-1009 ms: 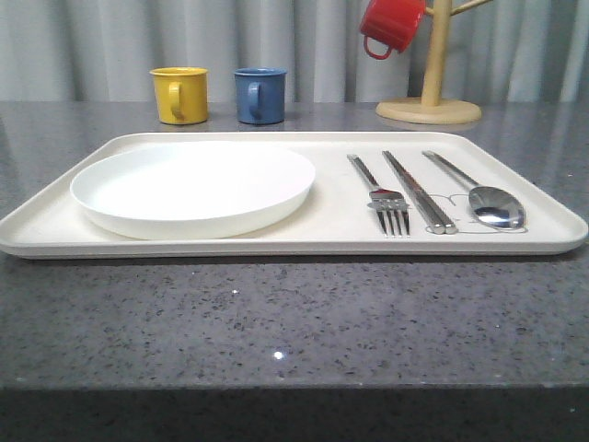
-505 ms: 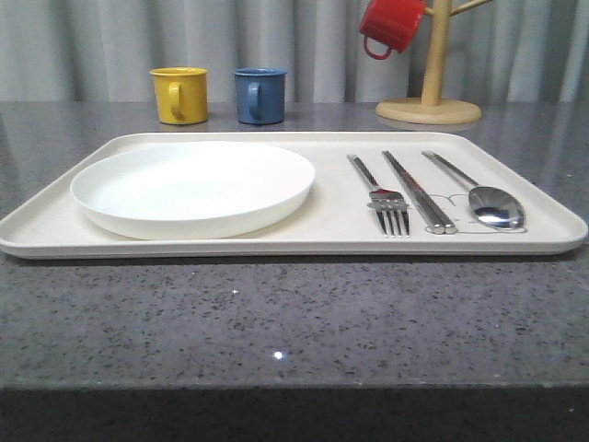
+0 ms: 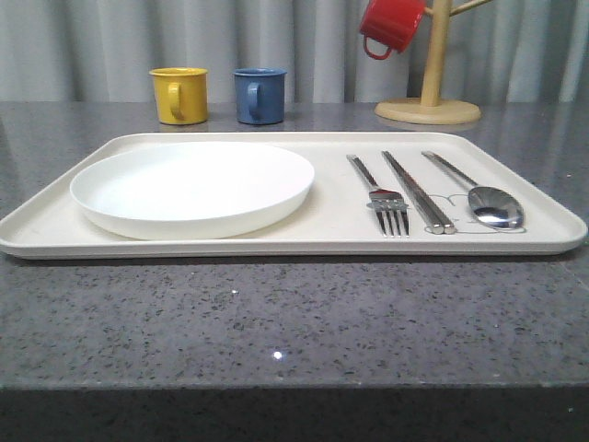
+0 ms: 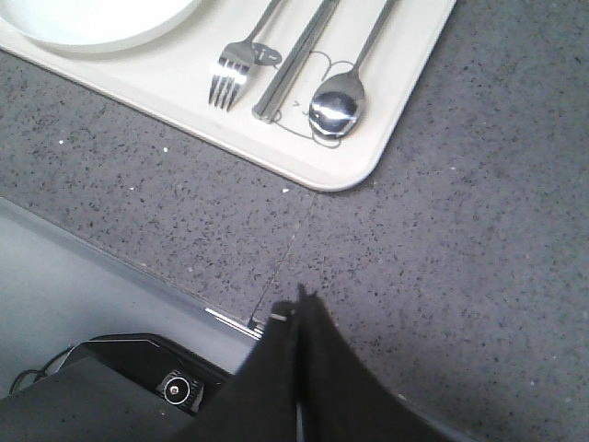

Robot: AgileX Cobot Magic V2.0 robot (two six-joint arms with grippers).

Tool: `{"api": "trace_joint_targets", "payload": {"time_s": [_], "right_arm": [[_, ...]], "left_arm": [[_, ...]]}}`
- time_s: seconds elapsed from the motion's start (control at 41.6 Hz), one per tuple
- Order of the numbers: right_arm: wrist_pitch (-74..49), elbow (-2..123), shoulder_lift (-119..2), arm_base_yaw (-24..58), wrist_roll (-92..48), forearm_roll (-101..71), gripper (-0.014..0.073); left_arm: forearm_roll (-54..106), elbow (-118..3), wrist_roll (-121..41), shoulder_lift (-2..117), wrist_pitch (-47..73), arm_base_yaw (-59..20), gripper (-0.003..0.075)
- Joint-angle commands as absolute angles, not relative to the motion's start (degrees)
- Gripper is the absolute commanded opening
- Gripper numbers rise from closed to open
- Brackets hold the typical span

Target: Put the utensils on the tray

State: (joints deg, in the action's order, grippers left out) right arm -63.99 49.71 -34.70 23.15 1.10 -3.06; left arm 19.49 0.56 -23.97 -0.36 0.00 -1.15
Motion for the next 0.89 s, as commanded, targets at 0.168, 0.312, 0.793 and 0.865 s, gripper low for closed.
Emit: {"api": "trace_joint_targets", "payload": {"time_s": [0.168,0.312,0.793,0.865], "right_arm": [[-61.0,50.9,-34.8,23.1,1.0,-2.8,-0.0069],[-61.0,50.9,-34.8,23.1,1.0,-2.8,-0.0069],[-61.0,50.9,-34.8,23.1,1.0,-2.8,-0.0069],[-61.0,50.9,-34.8,23.1,1.0,-2.8,-0.0069]], "left_arm": [[20.2,0.5,-23.8,-1.7,-5.5,-1.1,-0.0018],[20.2,0.5,-23.5,-1.7,-5.5,-1.1,-0.0018],[4.3,0.5,-7.1,-1.6,-5.1,-1.1,-0.0018],[4.3,0.5,-7.1,-1.6,-5.1,-1.1,-0.0018]]}}
